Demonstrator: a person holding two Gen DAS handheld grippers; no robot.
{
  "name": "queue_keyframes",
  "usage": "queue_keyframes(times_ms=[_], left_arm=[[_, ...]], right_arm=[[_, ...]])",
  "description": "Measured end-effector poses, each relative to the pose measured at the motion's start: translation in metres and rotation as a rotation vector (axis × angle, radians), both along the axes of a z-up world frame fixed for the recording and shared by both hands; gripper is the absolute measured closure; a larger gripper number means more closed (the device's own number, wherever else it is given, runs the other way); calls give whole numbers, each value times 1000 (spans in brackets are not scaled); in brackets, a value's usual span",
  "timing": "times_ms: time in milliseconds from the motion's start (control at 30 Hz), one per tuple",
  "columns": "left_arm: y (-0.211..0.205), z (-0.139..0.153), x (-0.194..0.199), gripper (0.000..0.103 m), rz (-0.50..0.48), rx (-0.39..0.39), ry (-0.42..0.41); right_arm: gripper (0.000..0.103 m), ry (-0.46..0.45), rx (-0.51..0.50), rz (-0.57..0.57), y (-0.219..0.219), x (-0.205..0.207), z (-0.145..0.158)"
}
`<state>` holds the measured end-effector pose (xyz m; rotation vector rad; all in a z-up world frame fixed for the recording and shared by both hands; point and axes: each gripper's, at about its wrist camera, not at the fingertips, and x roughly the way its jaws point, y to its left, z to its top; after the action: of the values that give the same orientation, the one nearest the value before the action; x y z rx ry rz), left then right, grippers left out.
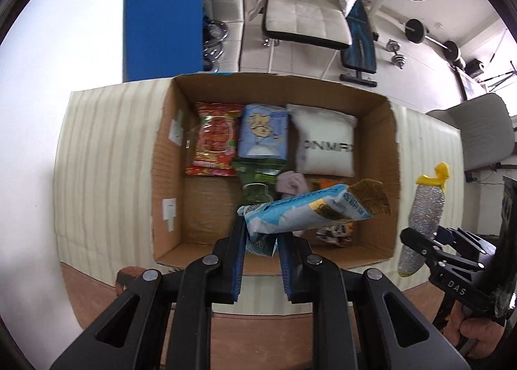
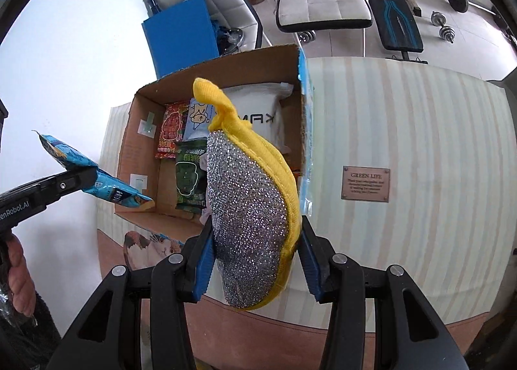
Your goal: Organize soft objects
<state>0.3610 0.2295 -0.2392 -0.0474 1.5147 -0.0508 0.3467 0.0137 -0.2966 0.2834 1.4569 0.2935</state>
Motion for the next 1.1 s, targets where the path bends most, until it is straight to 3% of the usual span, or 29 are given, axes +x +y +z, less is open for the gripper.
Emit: queue_keyframes(times_ms=[133, 233, 333, 400, 533, 600, 733, 900, 1000, 1100], left_arm=[[30, -35, 9, 86, 32, 67, 85], [41, -84, 17, 84, 51, 81, 207], [48, -122, 18, 83, 85, 74, 312], [47, -134, 20, 78, 77, 66, 330], [44, -133, 20, 46, 76, 25, 302], [41, -126, 19, 30, 69, 7, 278], [37, -107, 14, 10, 52, -7, 214], [33, -84, 3, 6, 75, -33, 136], [32, -68, -10, 3, 89, -9, 59], [32, -58, -17, 3, 106, -1, 0]], right_arm=[[54, 25, -84, 19, 21, 7, -16], [54, 46, -160, 23, 29, 10, -32], [52, 115, -232, -6, 31, 18, -60], [49, 185, -207, -16, 31, 24, -74], [31, 162, -212, -30, 33, 31, -68], [27, 168, -209, -44, 33, 32, -68], [20, 169, -194, -59, 34, 28, -67], [10, 145, -218, -50, 41, 19, -59], [0, 112, -259, -32, 49, 11, -49], [0, 61, -289, -29, 53, 3, -37]])
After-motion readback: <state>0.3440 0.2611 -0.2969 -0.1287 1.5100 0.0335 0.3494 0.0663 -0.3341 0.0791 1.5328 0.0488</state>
